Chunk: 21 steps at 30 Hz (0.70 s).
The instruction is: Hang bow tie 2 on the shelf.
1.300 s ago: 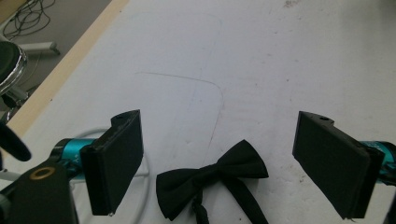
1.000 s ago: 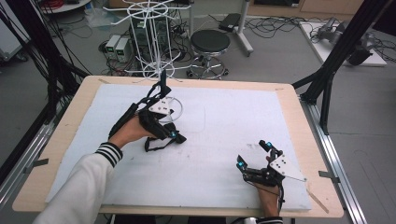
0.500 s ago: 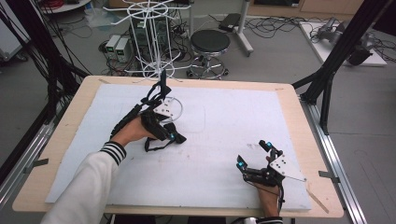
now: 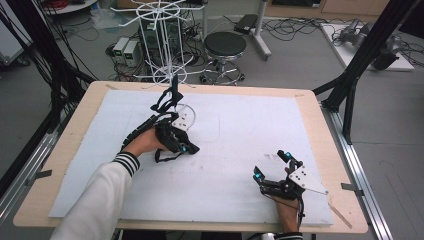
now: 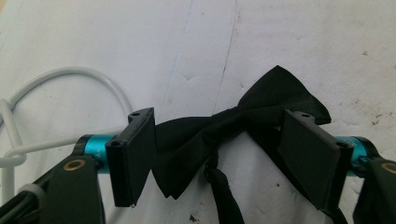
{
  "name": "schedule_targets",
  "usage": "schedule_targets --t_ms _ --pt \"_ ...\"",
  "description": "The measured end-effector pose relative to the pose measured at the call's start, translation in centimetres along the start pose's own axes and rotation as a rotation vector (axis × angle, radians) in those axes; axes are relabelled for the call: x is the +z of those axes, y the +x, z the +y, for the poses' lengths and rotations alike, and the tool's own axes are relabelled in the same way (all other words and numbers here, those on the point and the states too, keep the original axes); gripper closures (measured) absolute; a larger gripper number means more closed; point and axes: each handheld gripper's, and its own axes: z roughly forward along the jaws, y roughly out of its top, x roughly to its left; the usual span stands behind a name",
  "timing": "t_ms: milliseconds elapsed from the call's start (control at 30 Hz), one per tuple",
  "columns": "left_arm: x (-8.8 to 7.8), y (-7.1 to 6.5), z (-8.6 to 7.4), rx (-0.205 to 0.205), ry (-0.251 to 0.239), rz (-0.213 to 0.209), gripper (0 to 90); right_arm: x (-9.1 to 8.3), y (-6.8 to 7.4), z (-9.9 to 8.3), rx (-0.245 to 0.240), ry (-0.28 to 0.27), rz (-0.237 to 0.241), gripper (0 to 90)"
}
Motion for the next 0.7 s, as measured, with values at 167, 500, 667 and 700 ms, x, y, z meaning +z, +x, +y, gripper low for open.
schedule_targets --t_ms 167,500,667,700 --pt "-0.12 0.05 0.0 -0.002 0.0 -0.002 32.3 -0.01 0.01 0.0 0.003 0.001 0.001 0.6" --pt "0.3 -0.01 0.29 0.025 0.032 -0.016 35.1 -0.01 0.0 0.0 0.001 -0.001 0.0 0.6" --pt "0.58 0.0 0.47 0.024 0.051 -0.038 39.3 -0.03 0.02 -0.01 0.005 0.001 -0.001 0.6" --pt "0.6 0.0 0.45 0.015 0.055 -0.04 40.0 -0.04 0.02 -0.01 0.006 0.001 -0.002 0.6"
